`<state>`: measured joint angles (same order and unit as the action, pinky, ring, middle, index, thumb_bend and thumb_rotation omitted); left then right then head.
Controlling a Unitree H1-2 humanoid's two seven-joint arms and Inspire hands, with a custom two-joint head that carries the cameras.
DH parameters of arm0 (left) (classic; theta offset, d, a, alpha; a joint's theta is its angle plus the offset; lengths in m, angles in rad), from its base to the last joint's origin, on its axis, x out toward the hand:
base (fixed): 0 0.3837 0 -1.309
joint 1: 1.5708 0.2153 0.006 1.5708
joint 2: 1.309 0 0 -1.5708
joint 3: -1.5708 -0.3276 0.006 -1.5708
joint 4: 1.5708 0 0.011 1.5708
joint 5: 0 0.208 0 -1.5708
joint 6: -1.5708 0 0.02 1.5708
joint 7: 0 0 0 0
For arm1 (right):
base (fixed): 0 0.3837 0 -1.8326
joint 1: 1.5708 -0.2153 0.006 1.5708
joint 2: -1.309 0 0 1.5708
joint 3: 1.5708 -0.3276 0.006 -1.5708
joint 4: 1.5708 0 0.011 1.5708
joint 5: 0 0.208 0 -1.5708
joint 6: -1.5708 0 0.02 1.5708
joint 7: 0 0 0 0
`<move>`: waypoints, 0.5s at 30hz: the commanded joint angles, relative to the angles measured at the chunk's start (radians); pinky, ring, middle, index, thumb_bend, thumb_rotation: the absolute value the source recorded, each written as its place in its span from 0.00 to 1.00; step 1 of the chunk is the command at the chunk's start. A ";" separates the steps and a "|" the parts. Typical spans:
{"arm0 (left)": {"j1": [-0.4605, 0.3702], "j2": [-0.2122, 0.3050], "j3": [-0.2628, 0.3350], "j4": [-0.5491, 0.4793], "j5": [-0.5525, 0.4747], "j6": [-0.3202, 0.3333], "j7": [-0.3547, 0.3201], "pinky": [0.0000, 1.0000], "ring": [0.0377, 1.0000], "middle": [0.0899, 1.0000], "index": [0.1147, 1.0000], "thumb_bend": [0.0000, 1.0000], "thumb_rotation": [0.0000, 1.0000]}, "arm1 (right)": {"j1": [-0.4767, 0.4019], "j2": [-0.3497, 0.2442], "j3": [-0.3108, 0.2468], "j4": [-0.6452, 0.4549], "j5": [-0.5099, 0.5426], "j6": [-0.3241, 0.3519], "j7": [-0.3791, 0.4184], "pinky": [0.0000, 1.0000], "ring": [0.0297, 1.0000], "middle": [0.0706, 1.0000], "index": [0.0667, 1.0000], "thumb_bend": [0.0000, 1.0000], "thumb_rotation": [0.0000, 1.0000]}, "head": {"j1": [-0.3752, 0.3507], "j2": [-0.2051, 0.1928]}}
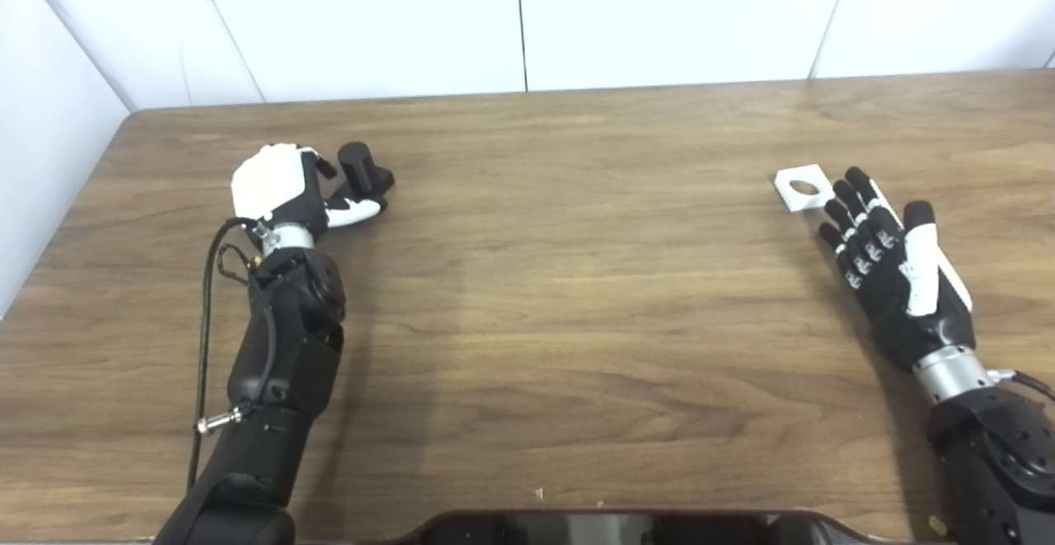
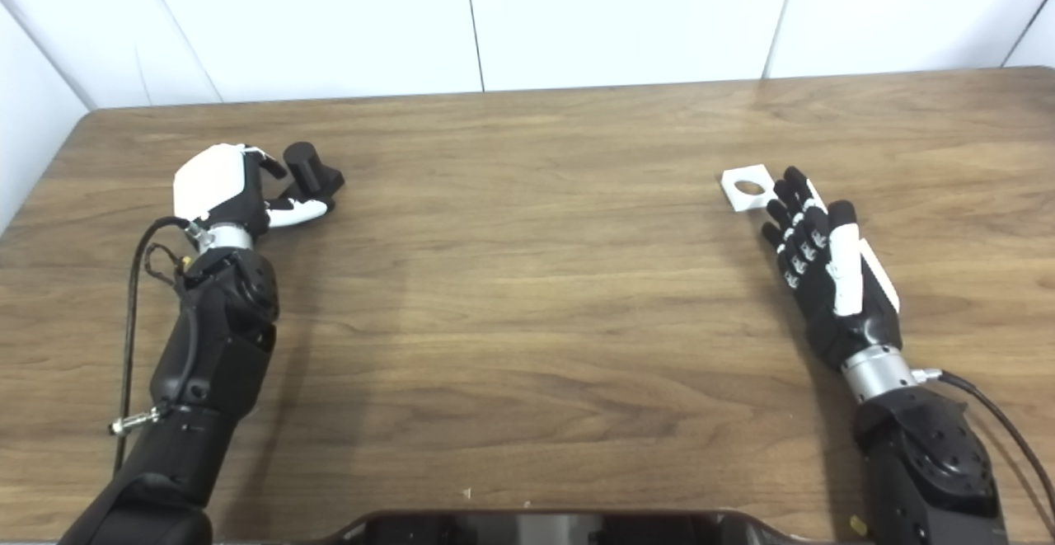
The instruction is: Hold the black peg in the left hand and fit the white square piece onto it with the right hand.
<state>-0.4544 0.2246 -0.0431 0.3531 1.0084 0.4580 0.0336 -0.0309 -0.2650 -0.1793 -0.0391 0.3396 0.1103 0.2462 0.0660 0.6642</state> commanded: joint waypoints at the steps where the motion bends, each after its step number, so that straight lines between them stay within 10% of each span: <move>1: -0.023 0.012 0.001 -0.010 0.018 0.012 0.003 1.00 0.99 0.90 0.54 0.83 0.30 | 0.023 -0.004 -0.003 0.012 0.010 0.012 0.004 1.00 1.00 1.00 1.00 0.71 1.00 | 0.001 0.001; 7: -0.011 0.014 -0.006 -0.024 0.008 0.012 0.018 1.00 1.00 0.89 0.49 0.83 0.14 | 0.018 -0.004 -0.006 0.014 0.018 0.012 0.004 1.00 1.00 1.00 1.00 0.71 1.00 | 0.004 0.001; 10: -0.006 0.017 -0.014 -0.025 0.016 0.012 0.030 1.00 0.99 0.88 0.43 0.58 0.08 | 0.016 -0.006 -0.007 0.015 0.020 0.015 0.005 1.00 1.00 1.00 1.00 0.71 1.00 | 0.004 0.000; 15: 0.004 0.022 -0.026 -0.032 -0.018 0.010 0.061 1.00 0.99 0.87 0.42 0.53 0.06 | 0.013 -0.009 -0.007 0.012 0.018 0.011 0.005 1.00 1.00 1.00 1.00 0.70 1.00 | 0.005 0.000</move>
<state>-0.4534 0.2155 -0.0690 0.3282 0.9939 0.4527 0.0830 -0.0321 -0.2655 -0.1815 -0.0389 0.3503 0.1095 0.2486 0.0705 0.6627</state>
